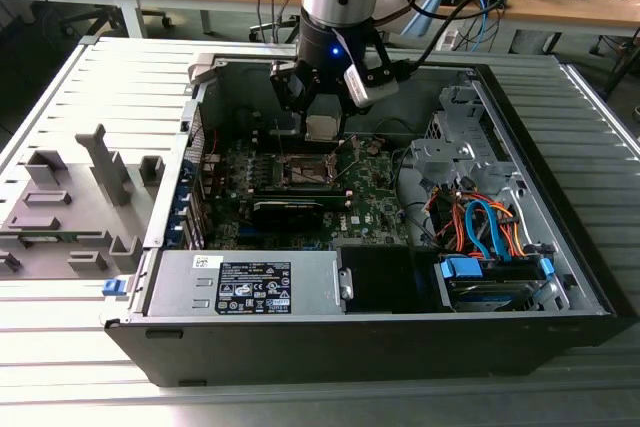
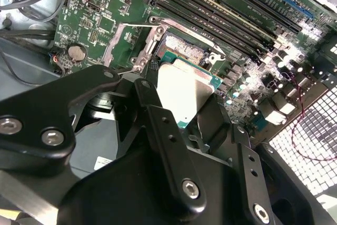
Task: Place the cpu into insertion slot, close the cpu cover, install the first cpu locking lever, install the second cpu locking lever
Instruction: 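Place the cpu into insertion slot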
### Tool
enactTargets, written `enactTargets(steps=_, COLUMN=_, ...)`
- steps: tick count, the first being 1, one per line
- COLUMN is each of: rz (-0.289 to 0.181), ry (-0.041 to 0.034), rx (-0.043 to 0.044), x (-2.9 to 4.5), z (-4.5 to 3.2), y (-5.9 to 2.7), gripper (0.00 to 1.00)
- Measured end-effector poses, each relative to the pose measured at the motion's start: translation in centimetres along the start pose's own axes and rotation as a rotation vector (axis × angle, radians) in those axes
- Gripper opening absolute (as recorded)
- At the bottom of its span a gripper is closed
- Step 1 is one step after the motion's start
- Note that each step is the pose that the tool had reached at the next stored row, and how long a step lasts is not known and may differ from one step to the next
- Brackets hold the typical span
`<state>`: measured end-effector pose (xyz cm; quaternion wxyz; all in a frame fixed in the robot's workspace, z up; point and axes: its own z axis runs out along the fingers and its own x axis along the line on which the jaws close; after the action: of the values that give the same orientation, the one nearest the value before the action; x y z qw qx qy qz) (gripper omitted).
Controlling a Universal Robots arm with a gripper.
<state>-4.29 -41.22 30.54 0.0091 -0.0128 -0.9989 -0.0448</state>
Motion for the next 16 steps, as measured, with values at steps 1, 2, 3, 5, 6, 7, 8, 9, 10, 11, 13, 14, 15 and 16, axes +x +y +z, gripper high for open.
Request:
enactTargets(steps=1, rz=0.000, ry=0.0000, rx=0.0000, x=0.00, z=0.02, y=0.00, gripper=0.54)
enactTargets(steps=2, rz=0.000, ry=0.0000, rx=0.0000, x=0.00, z=0.04, y=0.00, gripper=0.54)
enactTargets(steps=3, rz=0.000, ry=0.0000, rx=0.0000, x=0.00, z=0.06, y=-0.01, gripper=0.54)
enactTargets(steps=5, rz=0.000, ry=0.0000, rx=0.0000, x=0.00, z=0.09, y=-0.01, gripper=0.54)
enactTargets(steps=6, rz=0.000, ry=0.0000, rx=0.0000, x=0.00, z=0.11, y=-0.01, gripper=0.54)
enactTargets(steps=7, rz=0.000, ry=0.0000, rx=0.0000, x=0.00, z=0.13, y=-0.01, gripper=0.54)
enactTargets(steps=8, rz=0.000, ry=0.0000, rx=0.0000, x=0.00, z=0.15, y=-0.01, gripper=0.54)
enactTargets(steps=9, rz=0.000, ry=0.0000, rx=0.0000, x=0.00, z=0.17, y=-0.01, gripper=0.54)
enactTargets(steps=10, rz=0.000, ry=0.0000, rx=0.0000, x=0.00, z=0.18, y=-0.02, gripper=0.54)
enactTargets(steps=11, rz=0.000, ry=0.0000, rx=0.0001, x=0.00, z=0.19, y=-0.02, gripper=0.54)
enactTargets(steps=13, rz=0.000, ry=0.0000, rx=0.0000, x=0.00, z=0.24, y=-0.02, gripper=0.54)
enactTargets(steps=14, rz=0.000, ry=0.0000, rx=0.0000, x=0.00, z=0.25, y=-0.02, gripper=0.54)
enactTargets(steps=15, rz=0.000, ry=0.0000, rx=0.0000, x=0.00, z=0.27, y=-0.02, gripper=0.54)
enactTargets(steps=16, rz=0.000, ry=0.0000, rx=0.0000, x=0.00, z=0.29, y=-0.03, gripper=0.54)
